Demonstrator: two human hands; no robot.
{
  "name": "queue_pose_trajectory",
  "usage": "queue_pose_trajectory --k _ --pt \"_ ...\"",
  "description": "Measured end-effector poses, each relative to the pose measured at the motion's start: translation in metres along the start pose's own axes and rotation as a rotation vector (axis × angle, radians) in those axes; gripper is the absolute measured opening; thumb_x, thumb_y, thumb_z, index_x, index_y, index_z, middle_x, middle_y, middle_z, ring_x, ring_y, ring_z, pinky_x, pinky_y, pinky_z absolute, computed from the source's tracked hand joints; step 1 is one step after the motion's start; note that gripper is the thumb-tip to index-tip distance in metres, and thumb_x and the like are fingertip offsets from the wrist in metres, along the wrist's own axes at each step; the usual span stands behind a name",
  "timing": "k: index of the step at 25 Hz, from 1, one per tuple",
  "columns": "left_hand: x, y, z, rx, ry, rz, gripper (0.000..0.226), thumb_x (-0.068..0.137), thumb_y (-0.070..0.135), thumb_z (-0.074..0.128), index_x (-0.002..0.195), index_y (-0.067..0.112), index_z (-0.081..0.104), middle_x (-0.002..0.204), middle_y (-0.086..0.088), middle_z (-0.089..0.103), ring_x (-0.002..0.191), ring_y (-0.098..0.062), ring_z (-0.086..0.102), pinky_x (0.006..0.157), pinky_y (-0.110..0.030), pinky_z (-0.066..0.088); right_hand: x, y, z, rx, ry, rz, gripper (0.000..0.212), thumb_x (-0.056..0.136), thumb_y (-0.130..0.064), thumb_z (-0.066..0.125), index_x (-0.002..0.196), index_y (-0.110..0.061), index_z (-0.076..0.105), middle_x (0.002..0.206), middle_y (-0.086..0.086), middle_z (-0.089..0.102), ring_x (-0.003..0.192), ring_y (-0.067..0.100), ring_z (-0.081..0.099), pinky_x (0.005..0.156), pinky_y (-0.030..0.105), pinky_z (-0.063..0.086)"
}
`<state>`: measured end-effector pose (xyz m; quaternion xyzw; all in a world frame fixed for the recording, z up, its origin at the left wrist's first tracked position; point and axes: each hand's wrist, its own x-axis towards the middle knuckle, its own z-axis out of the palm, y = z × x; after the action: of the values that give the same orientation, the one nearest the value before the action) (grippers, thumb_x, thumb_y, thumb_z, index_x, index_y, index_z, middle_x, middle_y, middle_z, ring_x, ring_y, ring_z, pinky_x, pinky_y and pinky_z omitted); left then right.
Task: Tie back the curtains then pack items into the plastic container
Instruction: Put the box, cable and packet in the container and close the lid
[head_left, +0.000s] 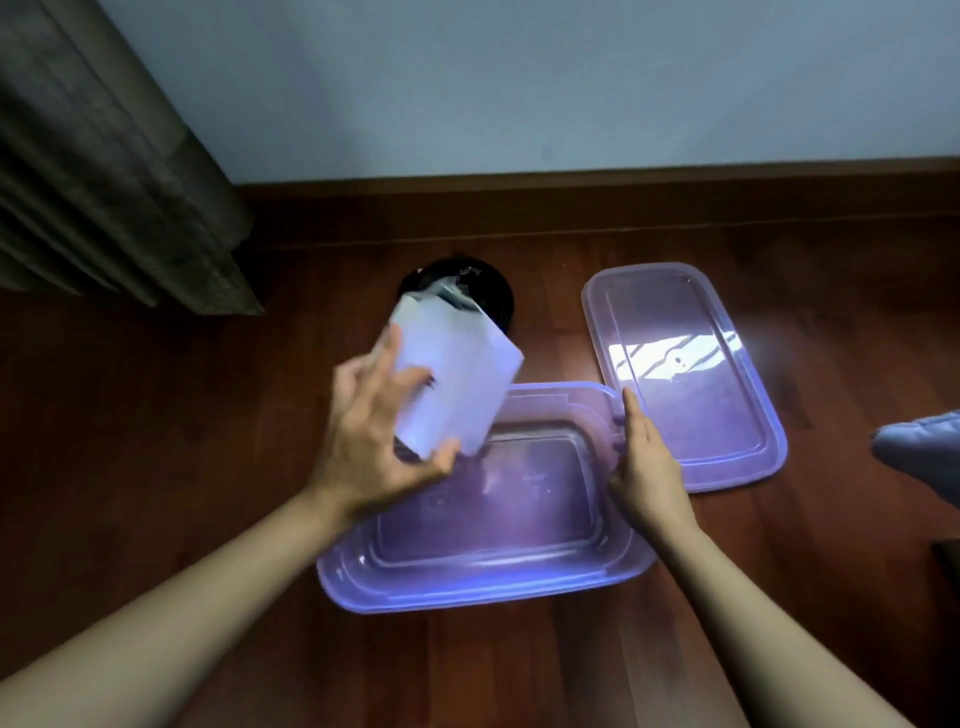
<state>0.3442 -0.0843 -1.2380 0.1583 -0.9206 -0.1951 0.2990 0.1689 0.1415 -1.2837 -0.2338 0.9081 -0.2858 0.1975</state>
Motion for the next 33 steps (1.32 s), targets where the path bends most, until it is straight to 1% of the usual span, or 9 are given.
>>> queue_pose_trajectory --k 3,8,12,15,18,21,25,29,33 --pt "-0.039 0.019 0.002 0.137 -0.202 0.256 0.062 0.062 0.05 0.066 0.113 0.017 0.051 0.135 -0.025 0.049 0.105 -0.041 0.051 0.087 -0.044 0.046 -0.001 -0.002 -0.001 -0.029 -0.007 -0.02 0.083 0.078 0.006 0.044 0.15 -0.021 0.011 0.139 0.01 0.043 0.112 0.036 0.053 0.089 0.043 0.045" --pt "-0.071 0.012 0.007 0.455 -0.696 -0.118 0.074 0.051 0.073 0.064 0.108 0.027 0.06 0.13 -0.022 0.056 0.078 -0.036 0.06 0.046 -0.038 0.053 -0.001 -0.002 -0.002 -0.101 -0.017 -0.034 0.085 0.077 0.008 0.042 0.15 -0.019 0.007 0.141 0.012 0.04 0.113 0.037 0.052 0.089 0.043 0.044" --pt "-0.061 0.026 0.011 0.582 -0.911 -0.245 0.086 0.063 0.058 0.075 0.136 0.025 0.044 0.149 -0.028 0.028 0.09 -0.036 0.059 0.058 -0.032 0.053 -0.001 -0.004 -0.002 -0.137 -0.018 -0.029 0.084 0.079 0.007 0.042 0.15 -0.018 0.004 0.139 0.014 0.039 0.113 0.039 0.05 0.086 0.042 0.041" --pt "-0.056 0.024 0.017 0.567 -1.006 -0.233 0.093 0.021 0.062 0.087 0.1 0.015 0.072 0.108 -0.033 0.064 0.046 -0.028 0.058 0.033 -0.02 0.042 -0.002 -0.005 -0.003 -0.135 -0.011 -0.032 0.083 0.08 0.007 0.042 0.15 -0.016 0.005 0.138 0.015 0.04 0.112 0.04 0.049 0.086 0.041 0.041" --pt "-0.047 0.029 0.019 0.664 -0.941 -0.219 0.099 0.018 0.067 0.085 0.101 0.014 0.072 0.105 -0.034 0.064 0.043 -0.028 0.057 0.034 -0.021 0.042 -0.001 -0.005 -0.002 -0.138 -0.007 -0.033 0.084 0.08 0.007 0.042 0.15 -0.018 0.004 0.138 0.014 0.04 0.11 0.039 0.051 0.085 0.042 0.042" --pt "-0.029 0.047 0.0 0.659 -0.912 -0.242 0.095 0.071 0.073 0.054 0.143 0.016 0.03 0.146 -0.031 0.027 0.084 -0.032 0.063 0.062 -0.03 0.052 0.0 -0.003 -0.001 -0.146 -0.002 -0.027 0.084 0.08 0.007 0.041 0.151 -0.019 0.003 0.139 0.014 0.039 0.11 0.04 0.052 0.084 0.042 0.043" --pt "0.014 0.053 -0.019 0.445 -0.497 -0.253 0.065 0.08 0.067 0.039 0.097 0.008 0.062 0.086 -0.012 0.064 0.064 -0.034 0.064 0.047 -0.033 0.048 0.001 0.0 0.002 -0.115 0.002 -0.033 0.084 0.08 0.007 0.041 0.15 -0.02 0.005 0.139 0.012 0.041 0.111 0.038 0.053 0.087 0.042 0.043" --pt "0.091 -0.009 0.021 0.291 -0.377 -0.533 0.044 0.092 0.041 0.047 0.103 0.0 0.057 0.106 -0.024 0.063 0.099 -0.044 0.058 0.08 -0.043 0.045 0.002 0.002 0.003 -0.101 0.011 -0.036 0.086 0.077 0.009 0.04 0.15 -0.021 0.005 0.137 0.011 0.042 0.11 0.037 0.054 0.088 0.045 0.046" --pt "0.12 -0.053 0.067 0.205 -0.414 -0.917 0.061 0.091 0.049 0.049 0.119 -0.005 0.054 0.123 -0.027 0.057 0.115 -0.043 0.053 0.089 -0.04 0.046 0.001 0.003 0.004 -0.115 0.007 -0.019 0.088 0.077 0.01 0.04 0.15 -0.023 0.005 0.138 0.01 0.041 0.107 0.039 0.054 0.085 0.045 0.046"
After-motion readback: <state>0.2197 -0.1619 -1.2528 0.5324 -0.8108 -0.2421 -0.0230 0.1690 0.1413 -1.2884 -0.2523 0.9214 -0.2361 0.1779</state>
